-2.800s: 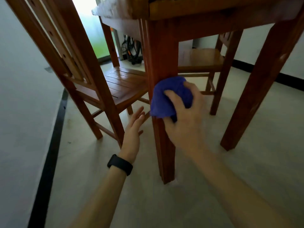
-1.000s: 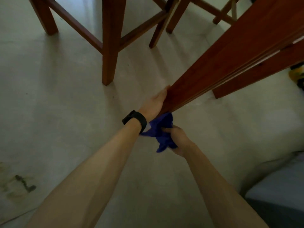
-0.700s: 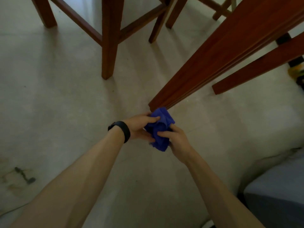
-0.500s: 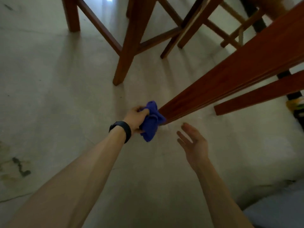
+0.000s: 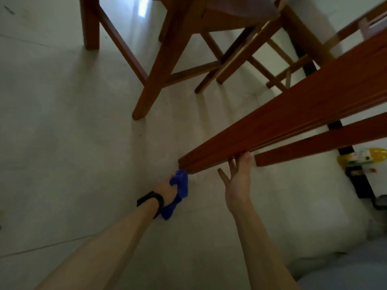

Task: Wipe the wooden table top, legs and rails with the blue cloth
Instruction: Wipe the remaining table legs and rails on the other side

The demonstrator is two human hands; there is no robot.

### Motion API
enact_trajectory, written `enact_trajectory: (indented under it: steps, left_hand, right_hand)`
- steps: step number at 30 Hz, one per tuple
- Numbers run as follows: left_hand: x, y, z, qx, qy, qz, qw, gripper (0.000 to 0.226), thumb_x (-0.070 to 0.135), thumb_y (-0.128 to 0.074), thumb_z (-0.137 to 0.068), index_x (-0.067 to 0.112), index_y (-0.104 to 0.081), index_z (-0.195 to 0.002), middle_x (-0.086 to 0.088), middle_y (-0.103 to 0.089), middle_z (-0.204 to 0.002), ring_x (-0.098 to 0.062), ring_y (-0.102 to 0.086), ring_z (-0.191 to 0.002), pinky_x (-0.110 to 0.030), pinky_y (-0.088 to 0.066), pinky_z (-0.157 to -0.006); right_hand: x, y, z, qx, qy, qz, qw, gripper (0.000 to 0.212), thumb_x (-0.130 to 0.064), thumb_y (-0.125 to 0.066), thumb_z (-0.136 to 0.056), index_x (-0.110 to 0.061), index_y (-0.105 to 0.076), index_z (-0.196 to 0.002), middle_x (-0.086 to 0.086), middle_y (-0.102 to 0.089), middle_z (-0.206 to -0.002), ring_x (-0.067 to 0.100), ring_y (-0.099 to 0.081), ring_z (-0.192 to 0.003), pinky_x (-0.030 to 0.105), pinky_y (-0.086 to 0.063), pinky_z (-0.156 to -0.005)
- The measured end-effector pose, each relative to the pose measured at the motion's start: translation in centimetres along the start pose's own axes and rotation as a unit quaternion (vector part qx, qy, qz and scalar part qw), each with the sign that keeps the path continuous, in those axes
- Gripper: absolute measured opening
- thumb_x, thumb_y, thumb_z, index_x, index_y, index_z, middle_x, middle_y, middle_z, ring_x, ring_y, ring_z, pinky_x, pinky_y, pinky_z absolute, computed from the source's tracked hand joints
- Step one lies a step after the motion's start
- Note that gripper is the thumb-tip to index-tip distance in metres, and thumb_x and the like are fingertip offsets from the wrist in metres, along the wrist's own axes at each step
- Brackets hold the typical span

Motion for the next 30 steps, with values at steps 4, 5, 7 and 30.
enact_trajectory:
  steps: [4,5,7,30]
  left_hand:
    - [3.2,2.8,-0.1,0.127,-0.015,0.200,0.972,0.039,0.038,-0.042,-0.095,0.018,-0.055,-0.125,-0.012,-0.064,-0.116,-0.029,-0.061,-0.102,-0.046,-0.049,-0.093]
    - [5.4,3.2,0.6,0.165,-0.050,0.216,0.961,0.039,0.038,-0.043,-0.096,0.022,-0.051,-0.131,-0.007,-0.061,-0.122,-0.025,-0.061,-0.103,-0.043,-0.050,-0.093]
    - [10.2,3.0,3.2,0.245,-0.142,0.201,0.938,0.038,0.028,-0.047,-0.101,0.026,-0.045,-0.139,-0.002,-0.048,-0.131,-0.018,-0.055,-0.103,-0.034,-0.047,-0.091]
    - [8.7,9.3,5.3,0.255,-0.231,-0.108,0.933,0.055,0.022,-0.045,-0.100,0.049,-0.030,-0.145,-0.013,-0.050,-0.129,-0.025,-0.056,-0.085,-0.037,-0.052,-0.080]
  right_hand:
    - [0.6,0.0,-0.3,0.004,-0.002,0.009,1.000,0.046,-0.063,-0.028,-0.093,-0.047,-0.030,-0.137,-0.021,-0.046,-0.133,0.007,-0.041,-0.133,0.053,-0.038,-0.110]
    - [0.8,0.0,-0.3,0.007,-0.001,0.014,1.000,0.043,-0.060,-0.026,-0.096,-0.047,-0.030,-0.137,-0.023,-0.047,-0.130,0.006,-0.041,-0.132,0.052,-0.039,-0.110]
    - [0.9,0.2,-0.5,0.007,0.002,0.028,1.000,0.047,-0.061,-0.026,-0.097,-0.045,-0.030,-0.141,-0.024,-0.048,-0.129,0.006,-0.042,-0.132,0.052,-0.040,-0.109]
    - [-0.6,1.0,0.3,-0.069,-0.031,0.085,0.994,0.062,-0.074,-0.029,-0.084,-0.047,-0.025,-0.140,-0.014,-0.040,-0.144,0.011,-0.041,-0.135,0.051,-0.043,-0.105]
Point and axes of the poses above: each hand's wrist, its own z-axis away from the middle knuckle, its own y-axis out of the back of the hand, x = y × z, the point moved 6 cm from there along -z, towards the middle knuckle
